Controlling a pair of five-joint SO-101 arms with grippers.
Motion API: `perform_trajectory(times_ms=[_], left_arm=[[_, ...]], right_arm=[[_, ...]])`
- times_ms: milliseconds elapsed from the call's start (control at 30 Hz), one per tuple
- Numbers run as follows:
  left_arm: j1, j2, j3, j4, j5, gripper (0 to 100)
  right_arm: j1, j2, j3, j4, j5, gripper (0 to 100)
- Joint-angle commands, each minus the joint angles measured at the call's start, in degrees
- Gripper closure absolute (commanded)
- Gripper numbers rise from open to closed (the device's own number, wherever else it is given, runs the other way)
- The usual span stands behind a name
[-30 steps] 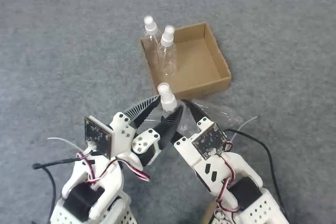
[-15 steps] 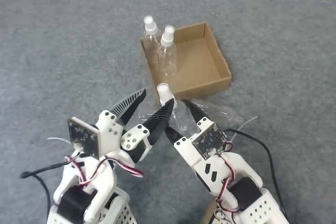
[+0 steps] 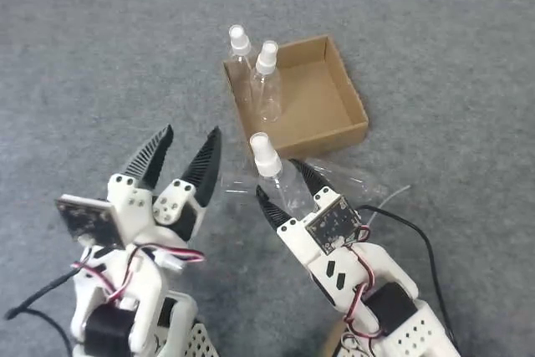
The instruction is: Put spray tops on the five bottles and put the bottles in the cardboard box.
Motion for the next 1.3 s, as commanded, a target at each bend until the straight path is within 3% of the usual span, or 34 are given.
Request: perform_trajectory(times_ms=[0, 600, 933, 1267], left_arm=[[-2.64, -0.88, 2.07, 0.00, 0.00, 79], [-2.37, -0.88, 8.31, -2.64, 0.09, 79], [-2.11, -0.88, 8.75, -2.64, 0.00, 79], [7.38, -0.88, 9.89, -1.32, -0.44, 79]], right_arm=[[1.01, -0.84, -2.64, 0.04, -0.53, 93.7], [0.66, -0.84, -2.99, 0.57, -4.75, 93.7], [-5.32, -0.84, -2.64, 1.19, -4.31, 93.7], [-5.32, -0.84, -2.55, 1.27, -4.31, 93.7]])
